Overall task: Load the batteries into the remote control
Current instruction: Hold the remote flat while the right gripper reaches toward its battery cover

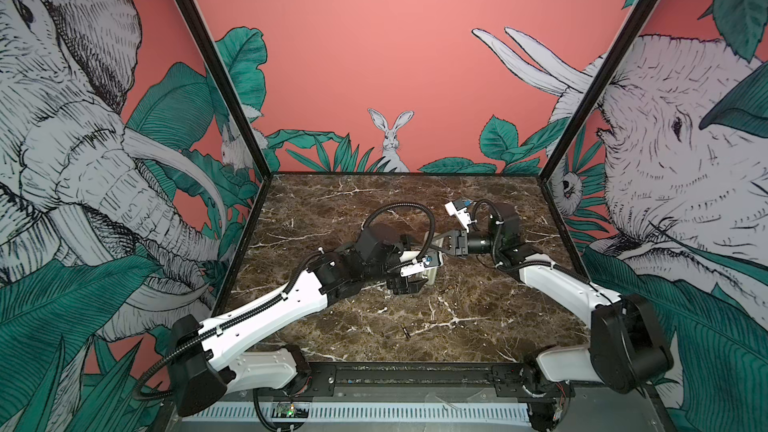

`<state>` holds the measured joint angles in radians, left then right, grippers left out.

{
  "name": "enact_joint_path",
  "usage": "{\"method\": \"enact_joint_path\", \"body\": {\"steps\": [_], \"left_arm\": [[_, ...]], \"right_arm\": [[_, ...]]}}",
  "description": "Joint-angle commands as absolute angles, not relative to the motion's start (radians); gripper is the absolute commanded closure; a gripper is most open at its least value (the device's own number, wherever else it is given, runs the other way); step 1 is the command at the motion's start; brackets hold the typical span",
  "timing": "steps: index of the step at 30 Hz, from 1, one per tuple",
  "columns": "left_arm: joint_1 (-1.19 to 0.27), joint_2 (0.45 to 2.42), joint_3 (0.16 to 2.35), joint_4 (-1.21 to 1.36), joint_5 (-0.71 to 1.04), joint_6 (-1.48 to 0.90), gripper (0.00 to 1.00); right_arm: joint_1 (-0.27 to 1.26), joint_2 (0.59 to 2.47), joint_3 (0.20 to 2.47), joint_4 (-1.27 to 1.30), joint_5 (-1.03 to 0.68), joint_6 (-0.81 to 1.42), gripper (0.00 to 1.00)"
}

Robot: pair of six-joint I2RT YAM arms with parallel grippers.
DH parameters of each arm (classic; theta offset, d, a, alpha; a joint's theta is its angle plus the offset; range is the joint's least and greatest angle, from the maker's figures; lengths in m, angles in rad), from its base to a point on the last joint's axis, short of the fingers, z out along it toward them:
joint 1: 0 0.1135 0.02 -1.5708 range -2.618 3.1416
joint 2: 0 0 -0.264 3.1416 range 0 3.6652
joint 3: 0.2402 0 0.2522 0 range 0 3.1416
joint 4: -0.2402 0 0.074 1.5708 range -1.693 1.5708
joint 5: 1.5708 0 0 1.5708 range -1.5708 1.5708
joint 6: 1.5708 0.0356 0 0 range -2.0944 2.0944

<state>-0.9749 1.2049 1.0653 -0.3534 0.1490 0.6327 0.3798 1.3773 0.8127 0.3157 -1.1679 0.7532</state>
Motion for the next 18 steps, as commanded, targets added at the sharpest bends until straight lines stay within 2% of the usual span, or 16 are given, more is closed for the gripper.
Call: {"method": "enact_joint_path", "body": {"steps": [1, 18], "left_arm": [[-0.982, 1.215, 1.09, -0.353, 0.148, 0.676, 0.11], [-0.996, 1.261, 1.088, -0.314, 0.031, 0.716, 0.11]], "right_arm": [[0.387, 1.376, 0.836, 0.36, -1.2, 0.752, 1.0], [0.387, 1.371, 0.828, 0.373, -1.204, 0.761, 1.0]]}}
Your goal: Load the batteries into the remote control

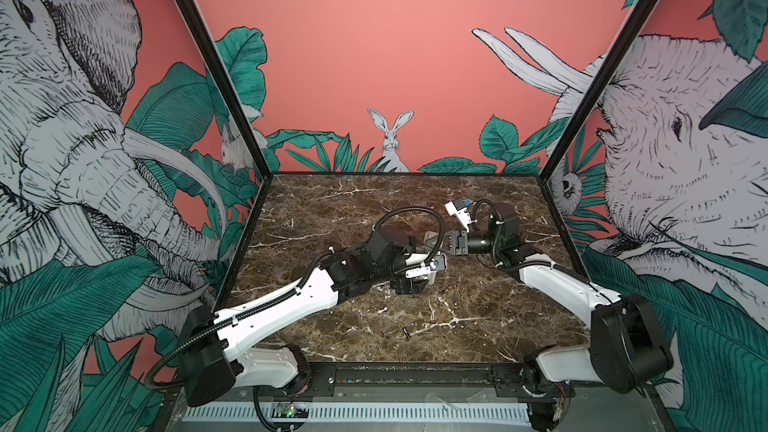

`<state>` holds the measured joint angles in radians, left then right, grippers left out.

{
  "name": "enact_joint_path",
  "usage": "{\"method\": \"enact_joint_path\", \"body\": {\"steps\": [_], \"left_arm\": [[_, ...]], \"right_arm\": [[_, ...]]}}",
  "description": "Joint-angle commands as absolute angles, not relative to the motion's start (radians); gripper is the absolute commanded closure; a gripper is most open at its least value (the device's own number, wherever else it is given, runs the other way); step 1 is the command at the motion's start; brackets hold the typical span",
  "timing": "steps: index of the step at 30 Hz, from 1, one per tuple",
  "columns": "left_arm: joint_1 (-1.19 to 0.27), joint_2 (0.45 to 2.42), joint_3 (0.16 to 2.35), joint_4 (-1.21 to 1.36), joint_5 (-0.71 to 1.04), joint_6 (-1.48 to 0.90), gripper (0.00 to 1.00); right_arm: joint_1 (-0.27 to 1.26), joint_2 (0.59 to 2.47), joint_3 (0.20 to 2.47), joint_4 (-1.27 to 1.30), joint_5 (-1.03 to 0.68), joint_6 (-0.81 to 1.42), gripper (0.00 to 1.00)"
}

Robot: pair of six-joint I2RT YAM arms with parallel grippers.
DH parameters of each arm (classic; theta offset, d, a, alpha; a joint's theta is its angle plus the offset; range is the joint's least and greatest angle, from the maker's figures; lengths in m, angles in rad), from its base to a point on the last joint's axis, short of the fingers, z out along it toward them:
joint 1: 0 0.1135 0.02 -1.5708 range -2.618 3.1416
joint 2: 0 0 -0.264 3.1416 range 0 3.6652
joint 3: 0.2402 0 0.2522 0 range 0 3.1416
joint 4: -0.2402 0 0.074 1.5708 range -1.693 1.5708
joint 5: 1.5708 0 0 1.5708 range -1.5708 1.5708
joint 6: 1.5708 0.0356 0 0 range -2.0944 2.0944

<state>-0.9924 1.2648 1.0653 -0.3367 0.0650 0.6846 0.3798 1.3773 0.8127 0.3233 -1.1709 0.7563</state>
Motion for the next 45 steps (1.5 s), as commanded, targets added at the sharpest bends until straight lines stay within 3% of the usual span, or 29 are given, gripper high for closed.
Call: {"method": "enact_joint_path", "body": {"steps": [1, 23, 45], "left_arm": [[-0.996, 1.26, 1.086, -0.313, 0.026, 0.716, 0.11], [-1.017, 1.255, 1.074, -0.268, -0.076, 0.774, 0.13], [-1.04, 1.201, 1.044, -0.188, -0.158, 0.807, 0.13]], "right_arm": [[0.386, 1.37, 0.828, 0.374, -1.204, 0.762, 1.0], [0.387, 1.368, 0.829, 0.371, -1.21, 0.76, 1.0], [0.387, 1.364, 0.856, 0.206, -1.18, 0.652, 1.0]]}}
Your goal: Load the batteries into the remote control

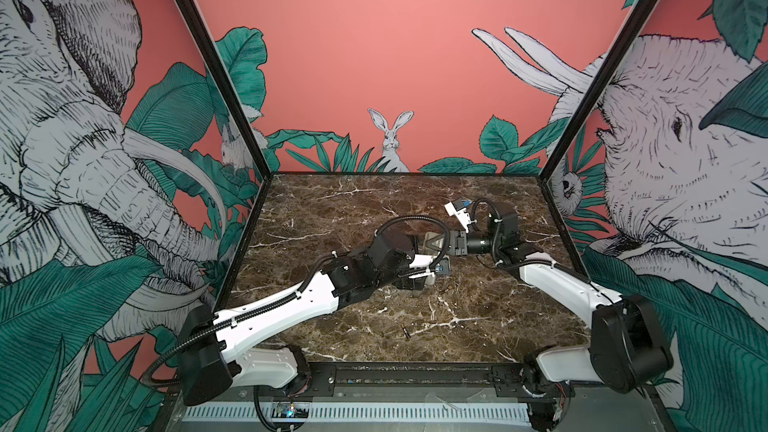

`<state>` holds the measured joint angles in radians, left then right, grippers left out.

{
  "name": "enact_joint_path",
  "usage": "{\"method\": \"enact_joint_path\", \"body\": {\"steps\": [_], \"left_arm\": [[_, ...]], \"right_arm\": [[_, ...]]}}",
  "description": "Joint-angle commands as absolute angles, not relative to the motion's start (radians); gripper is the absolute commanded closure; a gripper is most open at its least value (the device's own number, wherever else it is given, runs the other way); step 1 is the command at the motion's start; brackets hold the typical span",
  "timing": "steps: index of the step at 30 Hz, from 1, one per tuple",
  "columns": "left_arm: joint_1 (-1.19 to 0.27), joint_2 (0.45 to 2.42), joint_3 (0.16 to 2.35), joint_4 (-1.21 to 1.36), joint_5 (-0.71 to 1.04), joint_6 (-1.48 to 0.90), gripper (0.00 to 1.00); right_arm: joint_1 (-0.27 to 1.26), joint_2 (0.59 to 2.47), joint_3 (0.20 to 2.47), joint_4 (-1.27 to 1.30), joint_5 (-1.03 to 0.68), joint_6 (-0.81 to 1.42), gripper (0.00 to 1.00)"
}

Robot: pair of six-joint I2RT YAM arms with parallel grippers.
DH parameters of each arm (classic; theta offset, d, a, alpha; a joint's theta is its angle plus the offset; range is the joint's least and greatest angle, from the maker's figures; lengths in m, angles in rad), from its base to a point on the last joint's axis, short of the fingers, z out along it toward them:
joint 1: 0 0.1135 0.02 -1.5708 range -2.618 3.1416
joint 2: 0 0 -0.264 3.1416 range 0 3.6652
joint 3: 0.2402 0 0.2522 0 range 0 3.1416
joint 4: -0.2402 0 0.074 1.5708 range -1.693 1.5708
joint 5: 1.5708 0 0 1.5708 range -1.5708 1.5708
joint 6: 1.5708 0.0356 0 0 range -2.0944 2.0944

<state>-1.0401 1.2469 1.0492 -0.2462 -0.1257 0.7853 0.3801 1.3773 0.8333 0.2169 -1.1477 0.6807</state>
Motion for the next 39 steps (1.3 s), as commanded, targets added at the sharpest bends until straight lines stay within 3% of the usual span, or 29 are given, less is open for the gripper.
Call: {"method": "enact_joint_path", "body": {"steps": [1, 24, 39], "left_arm": [[-1.041, 1.201, 1.042, -0.186, -0.158, 0.808, 0.13], [-1.085, 1.231, 1.053, -0.352, -0.029, 0.736, 0.1], [-1.085, 1.286, 1.052, -0.323, -0.064, 0.75, 0.1]], "right_arm": [[0.388, 1.365, 0.858, 0.194, -1.178, 0.644, 1.0], [0.387, 1.364, 0.873, 0.15, -1.174, 0.619, 1.0], [0.389, 1.366, 0.864, 0.193, -1.181, 0.648, 1.0]]}}
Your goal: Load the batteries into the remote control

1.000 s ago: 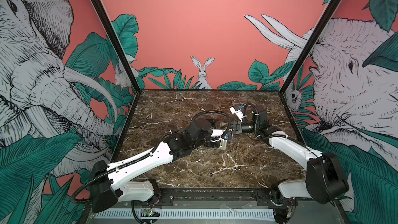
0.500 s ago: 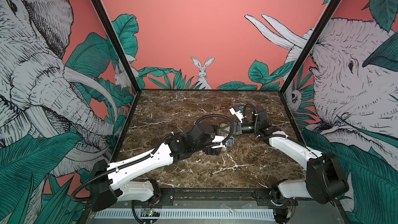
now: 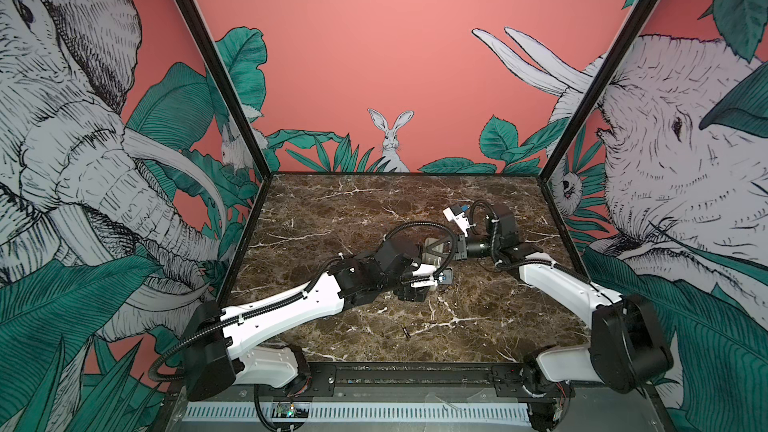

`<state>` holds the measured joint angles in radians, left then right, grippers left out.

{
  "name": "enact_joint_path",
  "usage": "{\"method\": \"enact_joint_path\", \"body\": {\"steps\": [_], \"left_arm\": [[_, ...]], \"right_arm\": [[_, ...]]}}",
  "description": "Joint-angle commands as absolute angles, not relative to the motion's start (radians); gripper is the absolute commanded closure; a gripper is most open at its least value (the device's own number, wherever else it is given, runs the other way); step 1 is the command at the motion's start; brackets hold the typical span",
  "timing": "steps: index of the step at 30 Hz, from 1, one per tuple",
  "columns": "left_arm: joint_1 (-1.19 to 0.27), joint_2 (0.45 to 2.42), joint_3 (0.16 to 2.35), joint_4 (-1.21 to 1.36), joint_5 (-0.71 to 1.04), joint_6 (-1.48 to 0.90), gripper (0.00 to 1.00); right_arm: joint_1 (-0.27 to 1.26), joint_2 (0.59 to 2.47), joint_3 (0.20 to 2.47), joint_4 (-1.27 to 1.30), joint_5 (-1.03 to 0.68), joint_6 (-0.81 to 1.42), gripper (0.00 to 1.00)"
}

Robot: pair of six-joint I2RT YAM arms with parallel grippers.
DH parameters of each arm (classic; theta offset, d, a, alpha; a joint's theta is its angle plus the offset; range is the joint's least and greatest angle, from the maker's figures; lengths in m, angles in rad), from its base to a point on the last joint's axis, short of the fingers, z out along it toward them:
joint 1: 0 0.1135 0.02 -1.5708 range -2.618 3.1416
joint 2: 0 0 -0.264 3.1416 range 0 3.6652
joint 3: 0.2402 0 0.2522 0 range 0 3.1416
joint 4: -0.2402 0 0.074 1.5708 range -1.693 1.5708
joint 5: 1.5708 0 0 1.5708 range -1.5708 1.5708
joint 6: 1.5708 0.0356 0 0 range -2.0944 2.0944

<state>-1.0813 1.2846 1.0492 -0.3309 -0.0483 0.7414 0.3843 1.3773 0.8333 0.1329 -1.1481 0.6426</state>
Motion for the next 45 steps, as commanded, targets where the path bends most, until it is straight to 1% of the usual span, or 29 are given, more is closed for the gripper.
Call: {"method": "enact_joint_path", "body": {"steps": [1, 11, 37, 42, 45], "left_arm": [[-1.085, 1.288, 1.05, -0.319, -0.072, 0.753, 0.1], [-1.084, 1.291, 1.042, -0.283, -0.151, 0.783, 0.11], [-1.094, 1.309, 1.007, -0.262, -0.197, 0.822, 0.11], [-1.094, 1.318, 1.016, -0.241, -0.247, 0.827, 0.12], [-1.095, 1.308, 1.013, -0.226, -0.269, 0.83, 0.12]], "right_arm": [[0.389, 1.364, 0.863, 0.193, -1.182, 0.647, 1.0], [0.393, 1.376, 0.874, 0.194, -1.186, 0.652, 1.0], [0.402, 1.374, 0.868, 0.186, -1.188, 0.64, 1.0], [0.405, 1.374, 0.87, 0.182, -1.188, 0.636, 1.0], [0.407, 1.373, 0.882, 0.13, -1.179, 0.597, 1.0]]}}
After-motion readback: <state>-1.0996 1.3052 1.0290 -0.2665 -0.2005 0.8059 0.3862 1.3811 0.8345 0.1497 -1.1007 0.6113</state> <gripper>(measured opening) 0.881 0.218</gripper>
